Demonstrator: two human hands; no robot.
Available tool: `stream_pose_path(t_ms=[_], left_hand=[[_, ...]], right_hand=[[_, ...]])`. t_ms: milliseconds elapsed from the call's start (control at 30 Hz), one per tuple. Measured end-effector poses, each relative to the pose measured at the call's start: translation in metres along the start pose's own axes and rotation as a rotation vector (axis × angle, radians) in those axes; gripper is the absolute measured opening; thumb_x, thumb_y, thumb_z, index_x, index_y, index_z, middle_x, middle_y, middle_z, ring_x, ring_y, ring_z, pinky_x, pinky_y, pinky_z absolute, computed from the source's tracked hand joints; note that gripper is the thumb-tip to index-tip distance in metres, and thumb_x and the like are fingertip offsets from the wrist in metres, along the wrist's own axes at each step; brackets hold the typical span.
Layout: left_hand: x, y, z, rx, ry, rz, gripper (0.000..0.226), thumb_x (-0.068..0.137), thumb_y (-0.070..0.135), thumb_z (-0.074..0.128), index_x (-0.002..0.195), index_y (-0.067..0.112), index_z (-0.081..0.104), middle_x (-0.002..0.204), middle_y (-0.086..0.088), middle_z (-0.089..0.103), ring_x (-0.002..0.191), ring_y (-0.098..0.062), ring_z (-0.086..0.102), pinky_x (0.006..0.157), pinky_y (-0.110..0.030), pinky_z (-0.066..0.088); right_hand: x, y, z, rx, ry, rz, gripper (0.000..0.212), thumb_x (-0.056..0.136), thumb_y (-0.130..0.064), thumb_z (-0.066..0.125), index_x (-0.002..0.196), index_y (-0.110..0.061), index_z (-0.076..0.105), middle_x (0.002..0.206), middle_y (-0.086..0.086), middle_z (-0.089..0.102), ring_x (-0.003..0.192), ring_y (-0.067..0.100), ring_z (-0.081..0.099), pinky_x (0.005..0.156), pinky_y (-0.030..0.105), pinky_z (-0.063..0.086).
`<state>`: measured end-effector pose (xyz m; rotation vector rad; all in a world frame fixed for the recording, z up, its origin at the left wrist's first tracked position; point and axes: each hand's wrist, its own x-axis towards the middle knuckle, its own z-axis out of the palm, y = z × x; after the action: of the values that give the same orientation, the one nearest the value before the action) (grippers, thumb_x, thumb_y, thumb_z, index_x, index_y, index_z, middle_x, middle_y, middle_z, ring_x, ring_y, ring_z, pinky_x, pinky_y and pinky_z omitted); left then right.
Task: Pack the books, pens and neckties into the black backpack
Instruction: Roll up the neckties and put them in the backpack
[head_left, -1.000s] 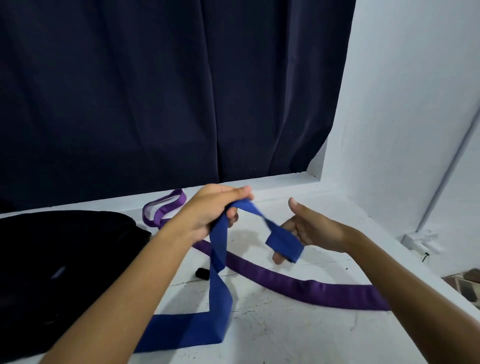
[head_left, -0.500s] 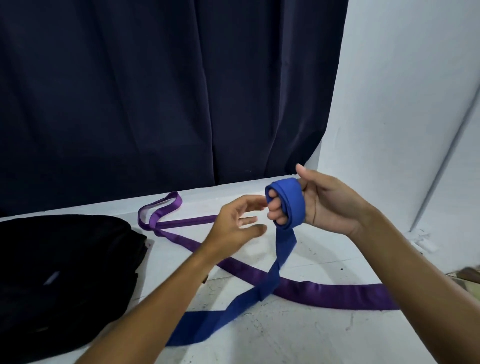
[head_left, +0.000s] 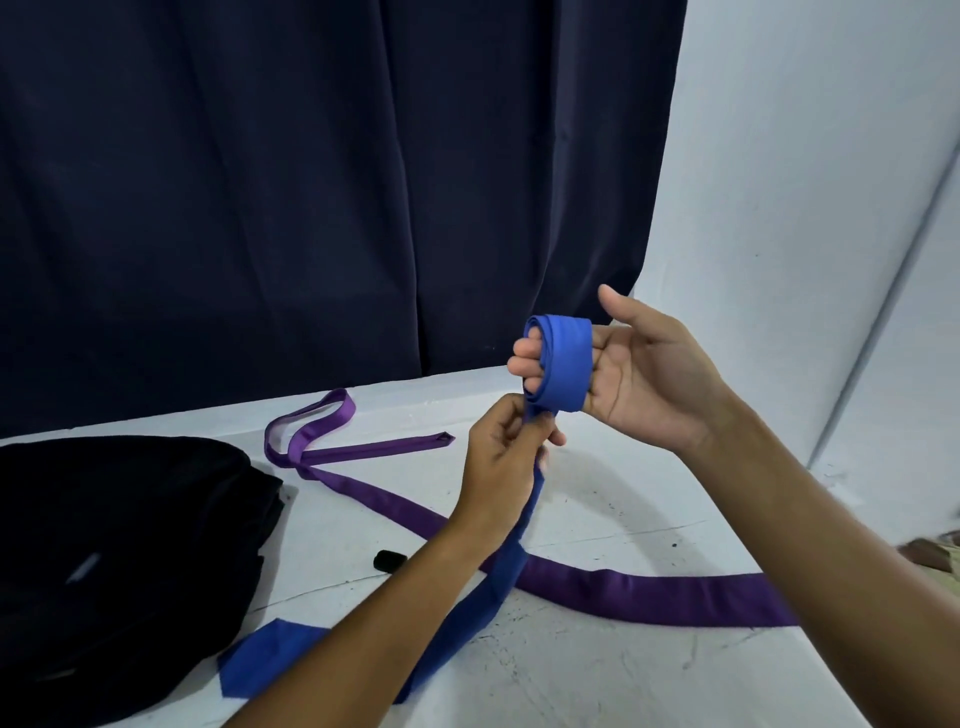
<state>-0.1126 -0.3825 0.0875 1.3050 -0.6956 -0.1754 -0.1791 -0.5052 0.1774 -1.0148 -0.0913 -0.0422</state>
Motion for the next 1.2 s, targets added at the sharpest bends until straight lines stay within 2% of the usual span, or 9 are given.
stream_pose_path(t_ms=[200,333,433,667,800,933,1000,1100,1200], left_hand=[[-0.002,-0.012,-0.007,0.086,0.072,0.068,0.014,0.09,0.008,0.067,0.087,0.013,0.054,0.065,-0.004,0.061,0.052,-0.009,0.049,0.052,-0.018,0.041],[0.001,-0.023,-0.026,0.1,-0.068,0.005,0.015,0.09,0.005,0.066,0.078,0.013,0.063,0.076,-0.022,0.067,0.054,-0.014,0.054,0.059,-0.023,0.048],[0.007,-0.036,-0.05,0.073,-0.207,-0.141,0.004,0.085,0.01,0.071,0.085,0.009,0.067,0.069,-0.006,0.065,0.057,-0.014,0.055,0.065,-0.024,0.05],[0.014,-0.067,-0.138,0.305,-0.51,-0.553,0.043,0.064,0.034,0.089,0.085,0.008,0.062,0.058,0.003,0.056,0.052,-0.011,0.052,0.063,-0.027,0.046],[0.022,-0.054,-0.167,0.56,-0.532,-0.696,0.038,0.067,0.026,0.087,0.085,0.009,0.059,0.054,0.004,0.058,0.047,-0.007,0.053,0.047,-0.02,0.042],[0.056,-0.006,-0.161,0.329,-0.565,-0.689,0.087,0.041,0.047,0.096,0.109,0.007,0.06,0.056,-0.004,0.045,0.037,-0.006,0.035,0.038,-0.02,0.037],[0.079,0.022,-0.149,0.224,-0.633,-0.573,0.1,0.046,0.057,0.091,0.126,0.009,0.056,0.063,-0.007,0.049,0.035,-0.001,0.031,0.038,-0.016,0.038],[0.113,0.051,-0.126,0.457,-0.42,-0.37,0.1,0.05,0.068,0.083,0.13,0.014,0.055,0.078,-0.012,0.062,0.048,-0.009,0.052,0.05,-0.024,0.049],[0.131,0.053,-0.11,0.989,-0.002,-0.154,0.096,0.058,0.064,0.081,0.137,0.022,0.048,0.119,-0.005,0.063,0.108,-0.023,0.062,0.091,-0.036,0.05]], right_hand=[[0.001,-0.003,0.002,0.048,0.053,-0.08,0.061,0.091,-0.039,0.049,0.117,0.015,0.061,0.118,0.028,0.064,0.109,0.04,0.065,0.091,0.044,0.056],[-0.001,-0.015,0.002,0.107,0.117,-0.208,0.058,0.094,-0.038,0.047,0.122,0.013,0.056,0.119,0.026,0.065,0.112,0.038,0.064,0.097,0.044,0.052],[-0.004,-0.026,-0.002,0.16,0.158,-0.283,0.058,0.097,-0.037,0.045,0.127,0.012,0.051,0.121,0.026,0.064,0.114,0.038,0.064,0.099,0.044,0.05],[-0.019,-0.06,-0.006,0.244,0.22,-0.514,0.055,0.095,-0.032,0.049,0.13,0.011,0.05,0.125,0.025,0.063,0.113,0.037,0.064,0.089,0.044,0.056],[-0.027,-0.07,-0.01,0.251,0.246,-0.549,0.055,0.097,-0.034,0.049,0.13,0.01,0.05,0.123,0.024,0.064,0.113,0.038,0.064,0.093,0.044,0.054],[-0.023,-0.062,-0.008,0.179,0.254,-0.515,0.056,0.096,-0.034,0.048,0.132,0.009,0.049,0.122,0.024,0.065,0.114,0.037,0.064,0.094,0.043,0.054],[-0.019,-0.056,-0.004,0.16,0.241,-0.484,0.058,0.095,-0.035,0.048,0.133,0.009,0.048,0.122,0.024,0.064,0.115,0.037,0.063,0.093,0.044,0.054],[-0.015,-0.048,0.002,0.154,0.197,-0.431,0.061,0.094,-0.039,0.048,0.132,0.009,0.05,0.122,0.024,0.064,0.117,0.037,0.062,0.094,0.043,0.053],[-0.013,-0.044,0.01,0.148,0.136,-0.389,0.063,0.093,-0.043,0.047,0.128,0.01,0.052,0.123,0.024,0.063,0.118,0.037,0.061,0.101,0.045,0.049]])
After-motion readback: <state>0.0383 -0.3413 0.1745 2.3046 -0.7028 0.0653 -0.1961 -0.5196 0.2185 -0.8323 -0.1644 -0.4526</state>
